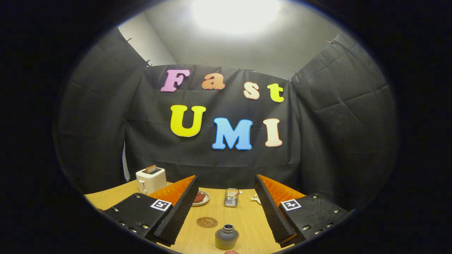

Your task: Take the bottle from table, then pour the juice into the cup, finally place the bottle on the coaster

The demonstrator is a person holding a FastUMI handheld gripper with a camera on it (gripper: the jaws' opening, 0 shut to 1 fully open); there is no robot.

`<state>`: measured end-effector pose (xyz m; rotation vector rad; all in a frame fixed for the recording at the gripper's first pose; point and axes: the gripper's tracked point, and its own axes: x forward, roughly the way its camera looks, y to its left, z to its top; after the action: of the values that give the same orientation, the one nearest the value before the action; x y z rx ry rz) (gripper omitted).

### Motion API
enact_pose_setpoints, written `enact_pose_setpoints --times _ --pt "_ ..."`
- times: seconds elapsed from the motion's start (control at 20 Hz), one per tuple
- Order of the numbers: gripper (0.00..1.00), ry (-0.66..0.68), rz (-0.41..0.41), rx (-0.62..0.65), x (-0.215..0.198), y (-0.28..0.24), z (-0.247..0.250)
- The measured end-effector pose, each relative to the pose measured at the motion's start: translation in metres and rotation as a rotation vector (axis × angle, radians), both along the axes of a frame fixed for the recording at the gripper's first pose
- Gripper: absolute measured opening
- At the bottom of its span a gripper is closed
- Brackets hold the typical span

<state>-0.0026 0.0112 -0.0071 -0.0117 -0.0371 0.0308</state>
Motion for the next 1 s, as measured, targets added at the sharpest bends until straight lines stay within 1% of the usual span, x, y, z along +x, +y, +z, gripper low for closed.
enact_pose_setpoints --times 0.35,0.55,0.75,1.0 --pt "0.97 -0.006 -0.006 0.055 0.001 0.0 -0.008" --pt "0.97 -0.032 0.035 0.091 0.006 0.005 -0.01" --pt "0.97 0.001 0.076 0.111 0.014 0.006 -0.036" --pt "0.97 0.069 0.081 0.059 0.028 -0.003 -0.081"
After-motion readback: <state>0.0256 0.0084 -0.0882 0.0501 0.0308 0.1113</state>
